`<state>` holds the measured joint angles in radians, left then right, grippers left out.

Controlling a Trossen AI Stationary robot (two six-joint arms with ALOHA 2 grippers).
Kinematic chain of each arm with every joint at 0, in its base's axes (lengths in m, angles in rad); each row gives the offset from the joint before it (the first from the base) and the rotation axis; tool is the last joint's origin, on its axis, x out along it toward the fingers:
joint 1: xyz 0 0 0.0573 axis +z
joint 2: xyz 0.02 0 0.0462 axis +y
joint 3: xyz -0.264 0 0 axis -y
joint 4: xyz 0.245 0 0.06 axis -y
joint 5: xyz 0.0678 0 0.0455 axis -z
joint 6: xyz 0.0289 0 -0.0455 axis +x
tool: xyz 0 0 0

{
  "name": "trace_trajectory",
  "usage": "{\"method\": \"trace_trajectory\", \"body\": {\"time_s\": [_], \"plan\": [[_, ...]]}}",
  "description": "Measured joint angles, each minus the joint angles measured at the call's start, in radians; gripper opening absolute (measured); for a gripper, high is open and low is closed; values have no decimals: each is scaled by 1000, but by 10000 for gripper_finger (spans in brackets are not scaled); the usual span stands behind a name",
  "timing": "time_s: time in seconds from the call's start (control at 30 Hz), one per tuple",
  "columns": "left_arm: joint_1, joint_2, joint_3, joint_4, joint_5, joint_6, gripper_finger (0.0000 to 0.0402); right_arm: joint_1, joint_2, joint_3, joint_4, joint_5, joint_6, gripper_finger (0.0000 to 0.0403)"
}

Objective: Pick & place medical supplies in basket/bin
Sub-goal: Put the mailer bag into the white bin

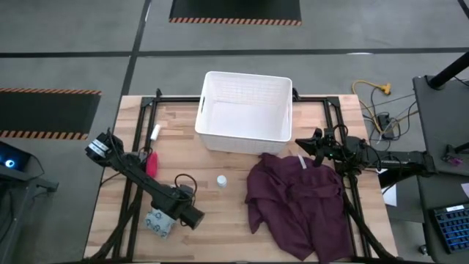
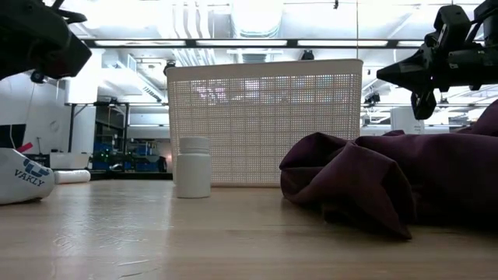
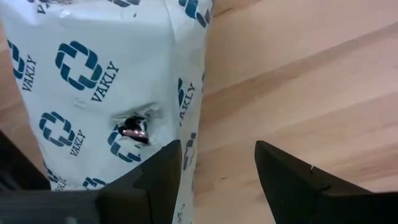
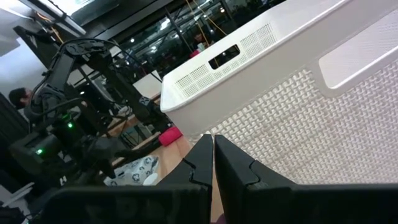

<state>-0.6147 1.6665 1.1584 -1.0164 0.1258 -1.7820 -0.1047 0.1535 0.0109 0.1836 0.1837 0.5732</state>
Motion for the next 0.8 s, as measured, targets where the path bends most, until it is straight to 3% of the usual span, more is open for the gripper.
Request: {"method": "trace_trajectory", "body": {"time_s": [0.4,0.8], "plan": [[0,0,-29,-74,-29,-8,187,0,0,0,-1,0,0,9],[-1,-6,-153,123,-18,-8,187,0,0,0,-2,0,0,9]]}}
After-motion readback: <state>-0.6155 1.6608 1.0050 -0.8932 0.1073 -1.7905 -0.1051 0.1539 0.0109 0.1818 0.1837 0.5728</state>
